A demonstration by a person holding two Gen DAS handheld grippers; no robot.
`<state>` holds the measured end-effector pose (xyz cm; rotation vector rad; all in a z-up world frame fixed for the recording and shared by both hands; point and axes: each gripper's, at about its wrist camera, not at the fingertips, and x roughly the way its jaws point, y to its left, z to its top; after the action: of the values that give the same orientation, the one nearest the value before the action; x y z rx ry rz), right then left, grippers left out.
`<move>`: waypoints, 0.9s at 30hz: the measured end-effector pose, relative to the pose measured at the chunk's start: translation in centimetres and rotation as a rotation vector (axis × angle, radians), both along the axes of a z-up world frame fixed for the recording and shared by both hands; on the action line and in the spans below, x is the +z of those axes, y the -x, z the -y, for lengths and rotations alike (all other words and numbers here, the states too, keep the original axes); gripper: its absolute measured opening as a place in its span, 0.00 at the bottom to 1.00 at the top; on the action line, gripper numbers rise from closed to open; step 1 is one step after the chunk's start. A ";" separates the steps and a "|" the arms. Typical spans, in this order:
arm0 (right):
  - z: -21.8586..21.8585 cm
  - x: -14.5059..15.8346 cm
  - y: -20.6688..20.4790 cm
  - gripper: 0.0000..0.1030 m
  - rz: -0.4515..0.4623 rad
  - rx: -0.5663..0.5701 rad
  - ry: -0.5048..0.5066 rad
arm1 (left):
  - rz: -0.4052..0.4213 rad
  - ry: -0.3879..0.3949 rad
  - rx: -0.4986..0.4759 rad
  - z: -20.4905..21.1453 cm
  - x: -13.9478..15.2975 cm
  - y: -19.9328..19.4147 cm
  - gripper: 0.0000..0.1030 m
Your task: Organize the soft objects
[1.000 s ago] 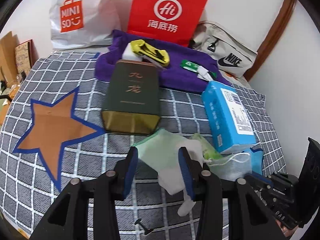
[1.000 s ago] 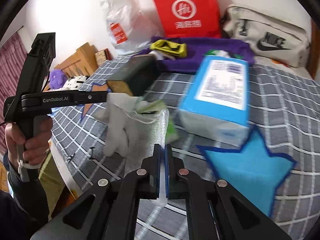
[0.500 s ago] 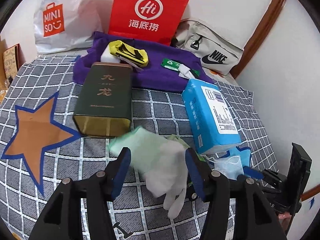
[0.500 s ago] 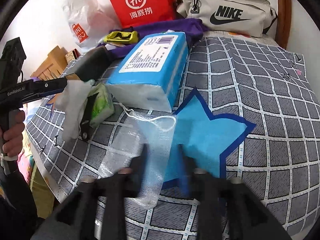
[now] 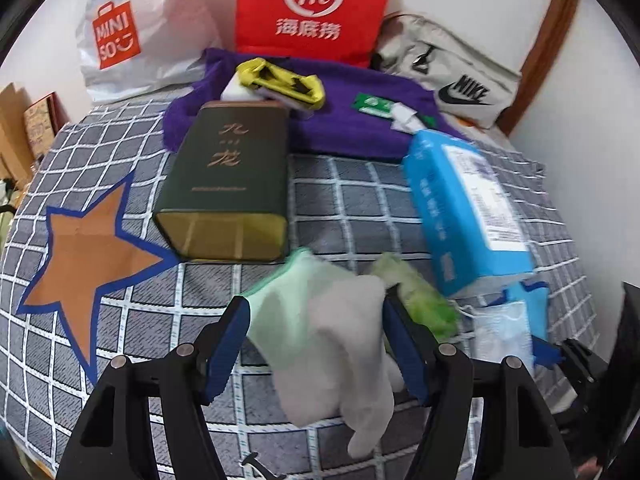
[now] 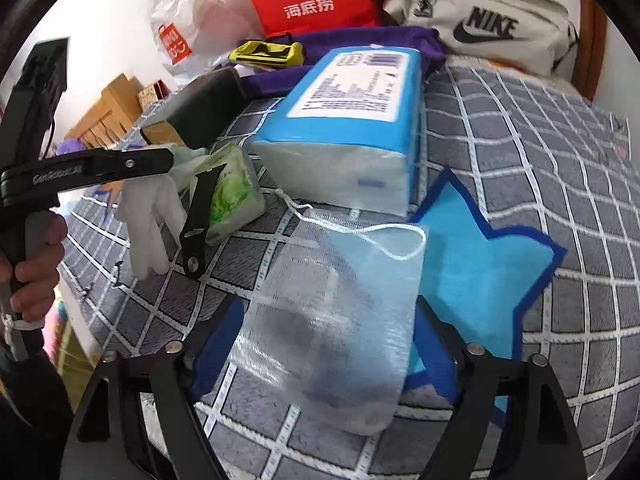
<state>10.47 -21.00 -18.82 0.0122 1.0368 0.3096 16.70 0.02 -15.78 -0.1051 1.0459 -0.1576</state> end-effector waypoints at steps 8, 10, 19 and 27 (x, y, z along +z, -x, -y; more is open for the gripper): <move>-1.7 -0.6 -0.1 0.69 0.072 -0.019 0.134 | -0.017 0.064 -0.021 -1.6 -1.2 0.3 0.14; -1.6 -0.4 -0.1 0.58 0.082 -0.017 0.138 | -0.013 0.069 -0.006 -2.3 -1.1 0.7 0.14; 0.0 0.3 -0.4 0.08 0.067 -0.049 0.068 | 0.008 0.080 0.039 -4.1 -0.5 1.8 0.14; -0.1 2.9 0.4 0.05 0.109 -0.032 0.018 | 0.040 0.087 0.052 -4.7 1.1 2.9 0.14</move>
<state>10.03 -20.86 -15.90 -0.0043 0.9300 0.2685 13.80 4.70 -14.69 -0.2071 0.9951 -0.1580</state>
